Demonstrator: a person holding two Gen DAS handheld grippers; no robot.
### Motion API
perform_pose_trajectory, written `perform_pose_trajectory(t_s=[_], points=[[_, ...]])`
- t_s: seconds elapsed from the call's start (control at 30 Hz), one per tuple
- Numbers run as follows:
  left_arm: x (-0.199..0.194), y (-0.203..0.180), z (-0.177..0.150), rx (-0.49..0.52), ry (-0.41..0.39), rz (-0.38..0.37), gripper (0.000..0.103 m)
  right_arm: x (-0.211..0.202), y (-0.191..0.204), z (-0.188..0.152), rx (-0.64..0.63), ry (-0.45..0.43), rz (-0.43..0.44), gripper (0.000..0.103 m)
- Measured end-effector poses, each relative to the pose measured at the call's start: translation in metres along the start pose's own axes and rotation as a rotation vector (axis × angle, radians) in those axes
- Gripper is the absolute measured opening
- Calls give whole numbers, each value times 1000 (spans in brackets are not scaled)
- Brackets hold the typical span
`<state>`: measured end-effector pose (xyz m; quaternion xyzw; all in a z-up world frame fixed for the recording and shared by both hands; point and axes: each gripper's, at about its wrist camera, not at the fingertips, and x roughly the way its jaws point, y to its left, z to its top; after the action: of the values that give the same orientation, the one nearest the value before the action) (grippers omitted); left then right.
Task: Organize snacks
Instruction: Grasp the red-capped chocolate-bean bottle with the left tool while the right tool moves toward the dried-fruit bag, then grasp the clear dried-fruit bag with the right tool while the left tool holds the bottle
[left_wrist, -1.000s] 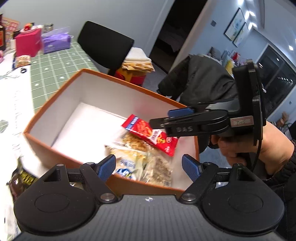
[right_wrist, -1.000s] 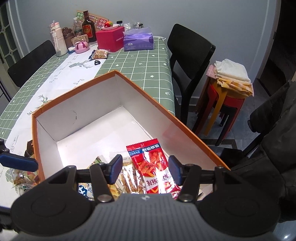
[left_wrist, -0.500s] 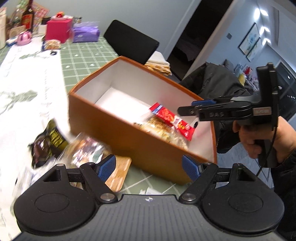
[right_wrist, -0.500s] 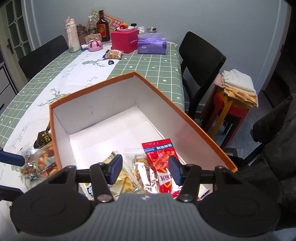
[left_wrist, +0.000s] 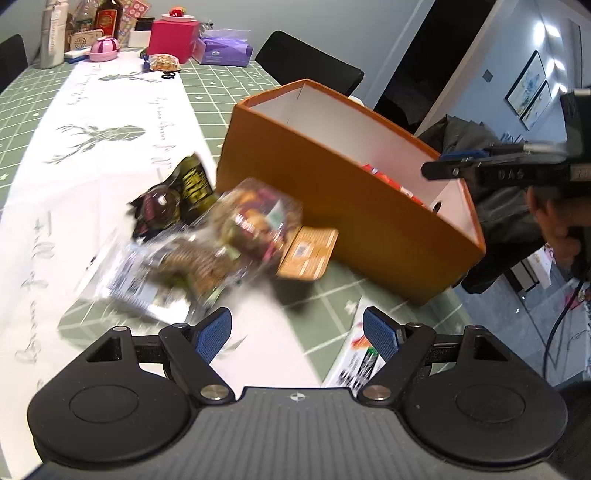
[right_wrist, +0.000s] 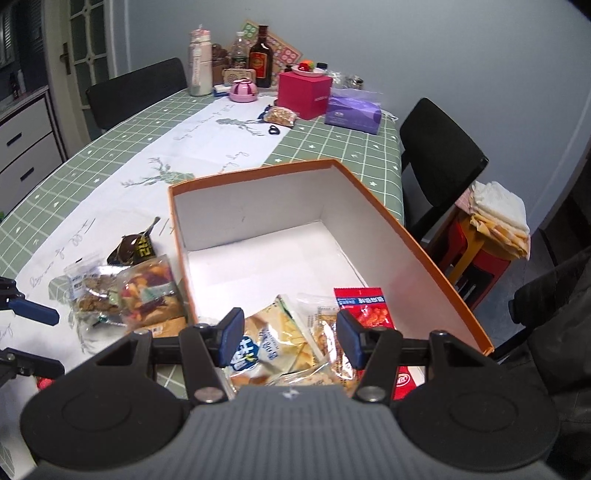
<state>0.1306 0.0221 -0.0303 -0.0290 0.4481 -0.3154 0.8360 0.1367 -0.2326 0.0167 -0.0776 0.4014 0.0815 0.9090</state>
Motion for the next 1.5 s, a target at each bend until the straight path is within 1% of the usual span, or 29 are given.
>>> perform_pose_trajectory(t_s=[0.13,0.3,0.4,0.47,0.57,0.63,0.67,0.73,0.8,0.87,0.93,0.97,1.0,1.2,1.37,1.43,1.5], points=[[-7,4,-24,61,-3,8,95,-8,14,-6,-34,-7,37,55],[-17,4,-43,162,-6,11,95,-12,35,-12,-86,-5,101,55],[-21,0,-50,265,6,0,95,-11,48,-14,-123,4,113,55],[-21,-6,-56,368,21,-34,95,-9,53,-14,-138,10,122,55],[-14,-14,-63,514,78,-39,95,-7,60,-14,-154,18,127,55],[-5,-15,-65,566,117,-25,95,-5,63,-15,-164,26,133,55],[-1,-14,-65,572,133,-18,92,-4,65,-16,-168,30,135,55],[8,-10,-64,568,164,-8,81,-1,67,-18,-176,40,139,55],[14,-7,-63,558,187,2,59,3,69,-20,-184,53,143,55],[20,-4,-63,543,213,5,49,5,71,-22,-191,65,146,55],[21,-5,-64,548,202,20,44,8,72,-23,-195,73,150,55],[21,-4,-63,535,200,24,38,10,73,-24,-196,77,154,55],[21,-3,-63,521,197,31,35,12,74,-24,-197,80,158,55],[16,11,-61,401,156,94,35,26,85,-27,-185,87,174,55],[10,27,-59,301,127,166,35,43,98,-26,-195,107,152,55],[8,34,-59,266,110,175,35,48,101,-23,-182,94,152,55],[5,40,-59,233,92,165,35,52,104,-17,-162,73,156,55]])
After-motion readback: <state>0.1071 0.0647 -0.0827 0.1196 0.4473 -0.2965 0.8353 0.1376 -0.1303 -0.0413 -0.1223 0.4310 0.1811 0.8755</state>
